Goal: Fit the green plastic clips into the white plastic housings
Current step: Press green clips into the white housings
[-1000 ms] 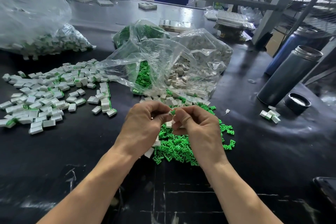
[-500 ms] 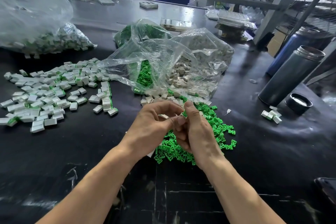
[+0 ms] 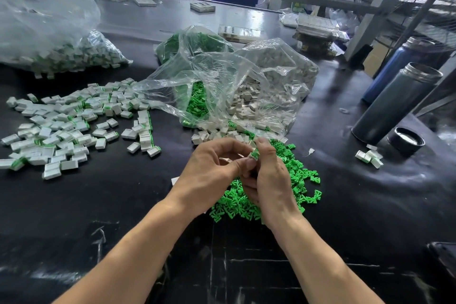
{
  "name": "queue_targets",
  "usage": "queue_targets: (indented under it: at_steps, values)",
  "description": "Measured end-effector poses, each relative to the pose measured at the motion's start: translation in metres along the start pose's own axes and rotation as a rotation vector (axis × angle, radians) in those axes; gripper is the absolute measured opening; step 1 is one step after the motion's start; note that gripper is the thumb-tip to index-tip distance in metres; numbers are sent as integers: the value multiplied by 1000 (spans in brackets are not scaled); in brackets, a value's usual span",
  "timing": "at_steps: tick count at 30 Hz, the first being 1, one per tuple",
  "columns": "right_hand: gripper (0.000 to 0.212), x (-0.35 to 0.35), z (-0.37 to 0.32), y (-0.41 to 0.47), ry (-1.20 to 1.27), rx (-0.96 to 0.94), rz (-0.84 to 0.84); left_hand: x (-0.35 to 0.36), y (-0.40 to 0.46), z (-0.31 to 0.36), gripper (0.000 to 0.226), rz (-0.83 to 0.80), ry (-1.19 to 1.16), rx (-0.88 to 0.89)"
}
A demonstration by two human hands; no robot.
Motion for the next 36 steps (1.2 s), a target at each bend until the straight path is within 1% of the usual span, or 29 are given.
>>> queue_targets:
  at_steps: [2, 3, 5, 8, 12, 15, 19, 23, 29, 34, 36]
  values:
    - [82, -1, 2, 2, -40, -12, 2, 0, -1, 0, 10, 1, 3, -1]
    - [78, -2, 2, 3, -51, -22, 9, 0, -1, 1, 10, 5, 10, 6]
    - [64, -1, 2, 5, -64, -50, 20, 1, -1, 2, 10, 22, 23, 22]
    - [59, -4, 1, 7, -118, -94, 85, 3, -2, 1, 9, 44, 34, 29]
    - [66, -8, 0, 7, -169, -137, 147, 6, -4, 2, 9, 62, 11, 34]
    - [63, -8, -4, 7, -189, -172, 176, 5, -5, 2, 8, 79, 5, 33]
    - [68, -7, -3, 9, -203, -173, 166, 3, -4, 0, 7, 100, -8, 26]
    - [66, -8, -6, 8, -237, -198, 221, 2, -3, 0, 6, 109, -28, 30]
    - [61, -7, -9, 8, -276, -213, 214, 2, -3, 0, 5, 101, -63, 25]
    - [54, -6, -9, 8, -239, -238, 186, 1, -2, 1, 5, 111, -55, 33]
    - [57, -3, -8, 8, -217, -214, 152, 1, -2, 2, 5, 113, -30, 43]
Point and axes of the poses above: each hand's wrist, its own y-axis towards the middle knuckle, its own x-axis out of the palm, z = x × y, the point moved 7 cm from there along y, towards the middle knuckle, and after that the axes turned 12 degrees about z, right-handed, at the moved point
